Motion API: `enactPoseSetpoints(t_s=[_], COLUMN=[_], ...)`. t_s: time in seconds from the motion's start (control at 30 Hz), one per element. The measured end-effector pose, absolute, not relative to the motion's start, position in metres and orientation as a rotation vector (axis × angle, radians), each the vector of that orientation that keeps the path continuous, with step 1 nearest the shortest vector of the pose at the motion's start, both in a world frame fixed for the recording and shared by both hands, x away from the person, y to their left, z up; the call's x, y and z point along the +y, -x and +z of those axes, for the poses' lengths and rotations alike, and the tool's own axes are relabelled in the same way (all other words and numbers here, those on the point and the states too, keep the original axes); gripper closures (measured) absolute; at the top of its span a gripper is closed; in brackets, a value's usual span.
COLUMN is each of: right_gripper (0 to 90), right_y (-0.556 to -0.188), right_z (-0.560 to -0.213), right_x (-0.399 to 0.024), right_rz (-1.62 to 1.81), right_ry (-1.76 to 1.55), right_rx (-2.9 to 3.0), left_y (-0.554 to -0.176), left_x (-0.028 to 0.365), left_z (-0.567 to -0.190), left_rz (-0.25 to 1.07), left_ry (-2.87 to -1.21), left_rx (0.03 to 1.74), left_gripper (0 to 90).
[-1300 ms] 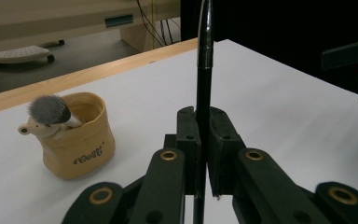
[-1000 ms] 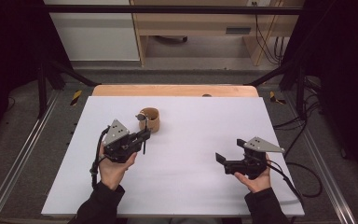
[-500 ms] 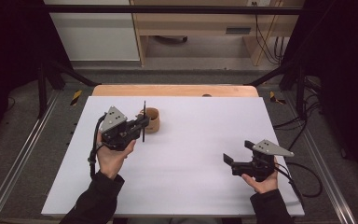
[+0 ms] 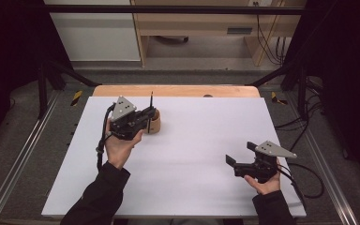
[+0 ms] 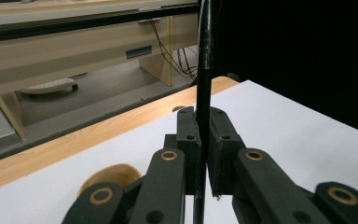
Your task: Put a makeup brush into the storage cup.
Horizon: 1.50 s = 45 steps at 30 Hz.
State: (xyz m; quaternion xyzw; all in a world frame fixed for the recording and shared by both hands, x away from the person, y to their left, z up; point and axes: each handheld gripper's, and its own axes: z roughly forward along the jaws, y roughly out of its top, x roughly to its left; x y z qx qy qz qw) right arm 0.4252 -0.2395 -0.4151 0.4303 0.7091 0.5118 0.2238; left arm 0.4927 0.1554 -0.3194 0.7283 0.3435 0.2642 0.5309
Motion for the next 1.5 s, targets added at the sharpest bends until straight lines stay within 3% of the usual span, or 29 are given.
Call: enactPoseSetpoints(t_s=[1.5], right_gripper=[2.0], right_y=[-0.425], right_z=[-0.415], right_x=[-0.239], right_rz=[1.435], right_ry=[-1.185], right_rx=[1.966], left_y=[-0.575], left_x=[0.14], left_z=[-0.35], left_rz=[0.705], left_ry=[-1.709], left_rx=[0.963], left_gripper=[84.5])
